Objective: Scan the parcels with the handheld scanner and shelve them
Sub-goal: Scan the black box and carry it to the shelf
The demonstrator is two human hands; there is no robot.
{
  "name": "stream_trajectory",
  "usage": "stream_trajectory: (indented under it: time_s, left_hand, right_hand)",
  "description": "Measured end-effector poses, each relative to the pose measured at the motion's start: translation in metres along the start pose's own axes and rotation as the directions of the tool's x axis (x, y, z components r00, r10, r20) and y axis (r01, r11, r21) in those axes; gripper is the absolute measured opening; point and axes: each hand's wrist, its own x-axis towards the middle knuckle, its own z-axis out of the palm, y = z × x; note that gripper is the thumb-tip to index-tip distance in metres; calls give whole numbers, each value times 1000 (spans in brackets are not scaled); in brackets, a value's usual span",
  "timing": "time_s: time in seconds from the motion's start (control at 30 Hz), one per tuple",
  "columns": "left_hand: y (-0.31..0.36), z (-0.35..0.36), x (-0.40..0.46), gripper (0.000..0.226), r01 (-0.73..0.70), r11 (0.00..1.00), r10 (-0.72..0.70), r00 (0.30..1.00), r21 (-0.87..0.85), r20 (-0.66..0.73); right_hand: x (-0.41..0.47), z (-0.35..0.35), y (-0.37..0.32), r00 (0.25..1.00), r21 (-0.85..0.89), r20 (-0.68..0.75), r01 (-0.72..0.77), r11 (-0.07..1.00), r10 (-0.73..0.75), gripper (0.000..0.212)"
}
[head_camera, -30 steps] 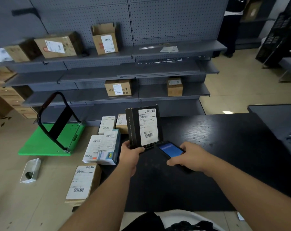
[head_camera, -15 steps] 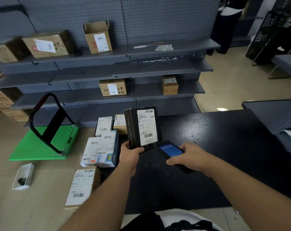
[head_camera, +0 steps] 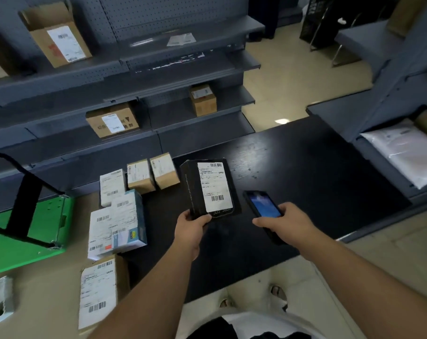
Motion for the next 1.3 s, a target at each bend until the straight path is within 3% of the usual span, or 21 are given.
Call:
stream_trajectory:
  time_s: [0.17, 0.33, 0.53, 0.7, 0.83, 1.0, 1.3]
  left_hand:
    - [-17, 44, -12, 57, 93, 994, -100, 985, 56, 143]
    - [-23, 100, -32, 48, 96, 984, -134, 954, 149, 269]
    - [-33, 186, -80, 39, 43, 963, -149, 910, 268, 388]
    - [-70, 265, -133, 35, -8, 940, -157, 877, 340, 455]
    - [-102, 330, -179, 23, -36, 930, -170, 841, 367, 514]
    - [-136, 405, -217, 25, -80, 891, -222, 783, 447, 582]
    - [-183, 534, -247, 25, -108, 816, -355, 680, 567, 641]
  right_hand:
    - [-4, -26, 47, 980, 139, -171, -75, 987, 99, 95]
    - [-14, -64, 95, 945, 275, -267, -112, 955, 187, 112]
    - [-32, -136, 166, 903, 426, -337, -107, 898, 268, 97]
    - [-54, -209, 237, 862, 532, -394, -70, 844, 320, 65]
    - [-69, -256, 292, 821, 594, -426, -62, 802, 380, 66]
    - [-87, -307, 351, 740, 647, -482, -61, 760, 470, 58]
    - [-85, -377, 430, 616, 761, -460, -98, 641, 640, 63]
